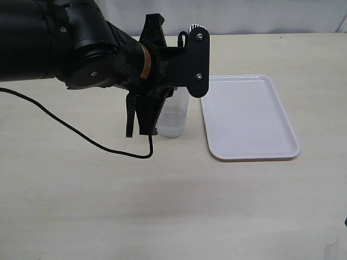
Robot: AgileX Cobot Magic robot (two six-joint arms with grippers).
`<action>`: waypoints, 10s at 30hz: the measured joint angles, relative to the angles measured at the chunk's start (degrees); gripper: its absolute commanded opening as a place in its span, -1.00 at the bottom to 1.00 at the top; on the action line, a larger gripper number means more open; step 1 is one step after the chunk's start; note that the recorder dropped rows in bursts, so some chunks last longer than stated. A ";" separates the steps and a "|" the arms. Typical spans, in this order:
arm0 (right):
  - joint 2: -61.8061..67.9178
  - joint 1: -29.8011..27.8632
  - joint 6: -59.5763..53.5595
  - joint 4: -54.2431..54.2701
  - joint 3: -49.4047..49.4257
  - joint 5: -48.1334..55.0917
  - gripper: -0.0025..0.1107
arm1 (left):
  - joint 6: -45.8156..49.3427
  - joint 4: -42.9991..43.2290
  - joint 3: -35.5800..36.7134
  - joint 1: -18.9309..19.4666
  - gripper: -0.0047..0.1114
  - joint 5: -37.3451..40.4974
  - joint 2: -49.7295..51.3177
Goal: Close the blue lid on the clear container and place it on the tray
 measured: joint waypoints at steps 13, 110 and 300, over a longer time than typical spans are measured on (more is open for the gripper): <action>0.00 0.00 0.00 0.00 0.00 0.00 -0.88 | 0.00 0.10 0.00 0.00 -0.73 0.00 0.00; 0.00 0.00 -0.10 0.00 0.00 0.00 -0.88 | -90.13 69.94 -3.54 14.76 -0.92 3.38 1.01; 0.00 0.00 -0.10 0.00 0.00 0.00 -0.88 | -49.70 35.72 11.12 31.43 0.84 -85.85 32.62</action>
